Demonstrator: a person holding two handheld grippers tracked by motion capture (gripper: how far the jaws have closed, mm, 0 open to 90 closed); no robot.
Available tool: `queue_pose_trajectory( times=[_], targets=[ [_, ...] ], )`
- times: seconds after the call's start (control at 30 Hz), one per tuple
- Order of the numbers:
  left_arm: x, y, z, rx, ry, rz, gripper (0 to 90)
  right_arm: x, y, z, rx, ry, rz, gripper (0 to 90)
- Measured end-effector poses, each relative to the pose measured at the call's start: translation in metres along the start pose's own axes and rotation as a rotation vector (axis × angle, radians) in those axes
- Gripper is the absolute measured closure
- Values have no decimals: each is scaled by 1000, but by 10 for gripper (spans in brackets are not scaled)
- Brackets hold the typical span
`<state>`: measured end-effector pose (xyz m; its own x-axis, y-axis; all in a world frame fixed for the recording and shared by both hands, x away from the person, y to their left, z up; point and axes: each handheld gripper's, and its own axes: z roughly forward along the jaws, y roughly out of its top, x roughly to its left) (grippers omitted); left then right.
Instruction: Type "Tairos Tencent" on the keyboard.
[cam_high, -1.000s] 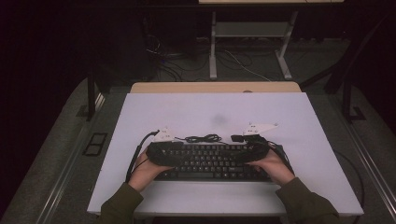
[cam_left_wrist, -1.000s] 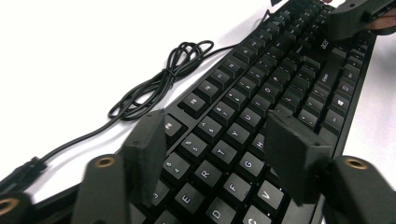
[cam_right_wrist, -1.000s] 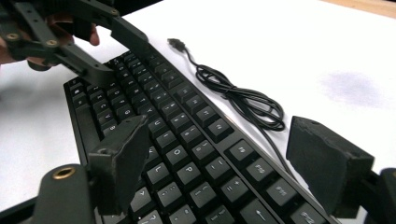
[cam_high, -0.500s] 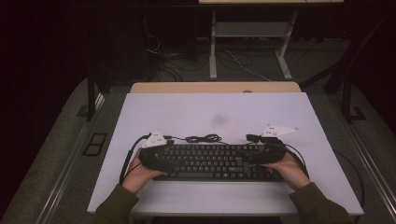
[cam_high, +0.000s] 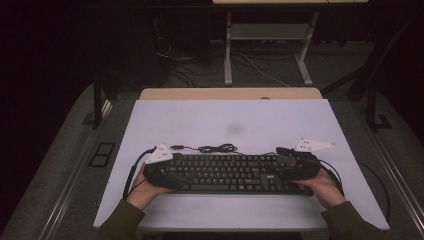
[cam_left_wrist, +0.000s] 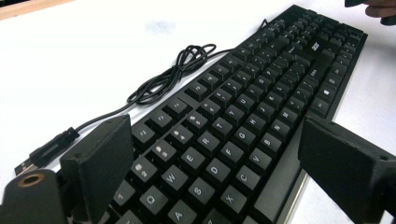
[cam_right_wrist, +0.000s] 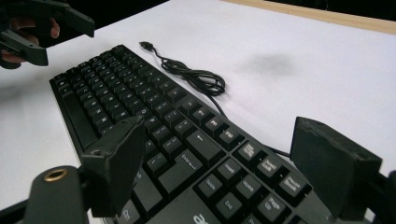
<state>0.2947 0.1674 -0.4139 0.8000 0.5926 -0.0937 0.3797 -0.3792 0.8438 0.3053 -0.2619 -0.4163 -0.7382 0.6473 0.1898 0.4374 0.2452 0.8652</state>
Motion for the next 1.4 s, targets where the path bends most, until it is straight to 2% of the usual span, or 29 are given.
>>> queue_pose_trajectory(
  times=[0.3, 0.7, 0.87, 1.07, 1.4],
  targets=[
    [2, -5, -4, -2, -6, -4, 82, -2, -9, -14, 1, -12, -12, 173],
    [3, -6, -5, -3, -9, -5, 82, -2, -31, -31, 22, -21, -18, 172],
    [3, -6, -6, -4, -10, -3, 82, -2, -38, -37, 29, -26, -7, 173],
    [2, -7, -5, 4, -9, -2, 90, -4, -44, -40, 32, -23, 0, 173],
    [3, -7, -4, 5, -12, -5, 91, -6, -44, -41, 25, -22, 6, 172]
  ],
)
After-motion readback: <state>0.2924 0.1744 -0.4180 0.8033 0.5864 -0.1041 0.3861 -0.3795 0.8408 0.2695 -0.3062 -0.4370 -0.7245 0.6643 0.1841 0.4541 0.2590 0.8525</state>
